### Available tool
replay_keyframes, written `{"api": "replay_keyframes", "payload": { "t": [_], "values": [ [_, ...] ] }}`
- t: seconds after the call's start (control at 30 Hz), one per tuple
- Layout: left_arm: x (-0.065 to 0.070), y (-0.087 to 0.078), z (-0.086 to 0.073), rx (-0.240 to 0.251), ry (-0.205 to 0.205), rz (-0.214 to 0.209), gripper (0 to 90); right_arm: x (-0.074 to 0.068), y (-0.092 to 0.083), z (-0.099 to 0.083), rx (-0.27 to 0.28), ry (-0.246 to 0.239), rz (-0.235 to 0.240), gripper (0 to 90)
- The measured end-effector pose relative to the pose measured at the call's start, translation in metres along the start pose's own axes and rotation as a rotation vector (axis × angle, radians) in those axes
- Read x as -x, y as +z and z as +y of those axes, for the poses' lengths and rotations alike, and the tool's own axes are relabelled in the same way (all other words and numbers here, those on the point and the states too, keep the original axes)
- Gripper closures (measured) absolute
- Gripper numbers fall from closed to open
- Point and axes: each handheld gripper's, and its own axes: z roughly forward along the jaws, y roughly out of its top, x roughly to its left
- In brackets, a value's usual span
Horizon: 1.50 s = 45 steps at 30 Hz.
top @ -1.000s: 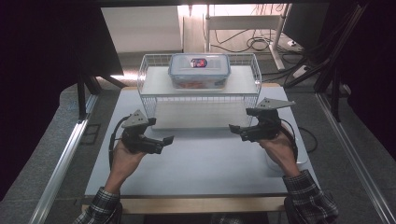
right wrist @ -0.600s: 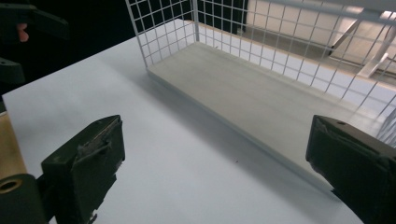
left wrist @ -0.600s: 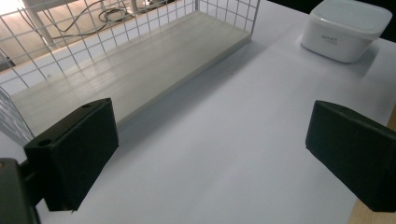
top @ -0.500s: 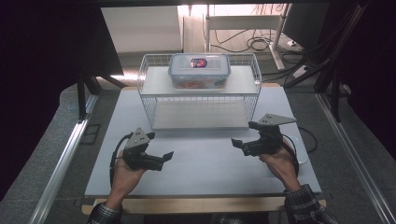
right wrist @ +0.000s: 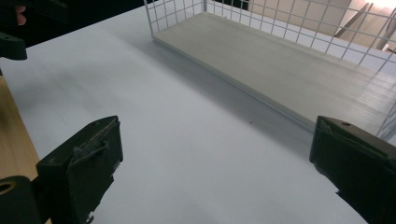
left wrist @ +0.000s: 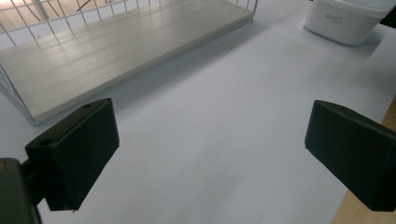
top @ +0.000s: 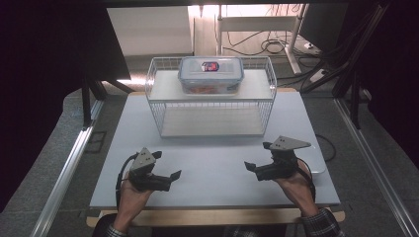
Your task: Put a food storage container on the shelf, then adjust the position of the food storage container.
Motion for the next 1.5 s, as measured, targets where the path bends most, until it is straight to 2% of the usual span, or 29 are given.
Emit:
{"api": "replay_keyframes", "payload": {
  "t": [0.17,0.23,0.27,0.37,0.43,0.57,0.63,0.67,0.8,0.9,0.93,0.97,1.0,1.03,1.07,1.1,1.13,1.17,1.23,1.27,1.3,1.37,1.4,1.47,1.5],
  "values": [
    [0.003,0.003,-0.009,-0.021,0.000,-0.010,2.9,-0.003,-0.001,-0.010,0.009,0.018,-0.015,2.8],
    [0.004,0.005,-0.013,-0.036,0.005,-0.010,2.9,-0.004,0.000,-0.016,-0.004,0.023,-0.015,2.8],
    [0.005,0.008,-0.017,-0.057,0.003,-0.015,2.9,-0.006,0.003,-0.022,-0.027,0.026,-0.010,2.8],
    [0.006,0.012,-0.020,-0.078,0.011,-0.008,2.9,-0.007,0.008,-0.028,-0.057,0.027,0.000,2.8],
    [0.006,0.014,-0.022,-0.093,0.023,0.004,2.8,-0.008,0.015,-0.033,-0.100,0.017,-0.011,2.8],
    [0.005,0.012,-0.022,-0.083,0.022,0.010,2.7,-0.008,0.015,-0.033,-0.119,0.007,-0.025,1.1],
    [0.004,0.011,-0.022,-0.078,0.016,0.013,2.7,-0.006,0.013,-0.031,-0.128,0.021,-0.027,0.5],
    [0.002,0.011,-0.023,-0.074,0.008,0.013,2.8,-0.004,0.011,-0.029,-0.145,0.048,-0.024,0.5],
    [-0.001,0.010,-0.025,-0.074,-0.004,0.016,2.9,-0.001,0.006,-0.027,-0.151,0.035,-0.052,2.3],
    [-0.001,0.010,-0.025,-0.076,-0.003,0.019,2.9,0.007,-0.003,-0.025,-0.147,0.048,-0.107,10.8],
    [-0.002,0.010,-0.025,-0.079,-0.003,0.022,3.0,0.015,-0.011,-0.025,-0.138,0.056,-0.161,19.8],
    [-0.002,0.010,-0.025,-0.079,-0.003,0.022,3.0,0.015,-0.011,-0.025,-0.138,0.056,-0.161,19.8],
    [-0.002,0.010,-0.025,-0.079,-0.002,0.023,3.0,0.020,-0.016,-0.025,-0.132,0.063,-0.192,26.3],
    [-0.002,0.010,-0.026,-0.079,-0.002,0.023,3.0,0.029,-0.025,-0.026,-0.131,0.086,-0.224,37.8],
    [-0.003,0.010,-0.026,-0.082,-0.003,0.022,3.0,0.034,-0.029,-0.027,-0.131,0.093,-0.232,42.9],
    [-0.003,0.010,-0.026,-0.082,-0.003,0.022,3.0,0.034,-0.029,-0.027,-0.131,0.093,-0.232,42.9],
    [-0.003,0.010,-0.026,-0.082,-0.003,0.023,3.0,0.043,-0.037,-0.030,-0.141,0.104,-0.250,53.1],
    [-0.003,0.010,-0.026,-0.082,-0.003,0.023,3.0,0.043,-0.037,-0.030,-0.141,0.104,-0.250,53.1],
    [-0.003,0.011,-0.026,-0.082,-0.003,0.022,3.0,0.048,-0.042,-0.032,-0.149,0.106,-0.268,62.4],
    [-0.003,0.011,-0.026,-0.084,-0.001,0.023,3.0,0.054,-0.047,-0.034,-0.159,0.101,-0.295,72.7],
    [-0.003,0.011,-0.026,-0.084,-0.001,0.023,3.0,0.054,-0.047,-0.034,-0.159,0.101,-0.295,72.7],
    [-0.003,0.010,-0.026,-0.083,-0.002,0.024,3.0,0.064,-0.057,-0.037,-0.180,0.112,-0.360,84.1],
    [-0.003,0.010,-0.026,-0.083,-0.003,0.025,3.0,0.067,-0.060,-0.038,-0.178,0.118,-0.370,87.3],
    [-0.003,0.010,-0.026,-0.082,-0.003,0.025,3.0,0.070,-0.065,-0.039,-0.176,0.131,-0.385,89.1],
    [-0.004,0.010,-0.026,-0.082,-0.004,0.028,3.0,0.078,-0.073,-0.043,-0.168,0.157,-0.419,89.4]
  ]
}}
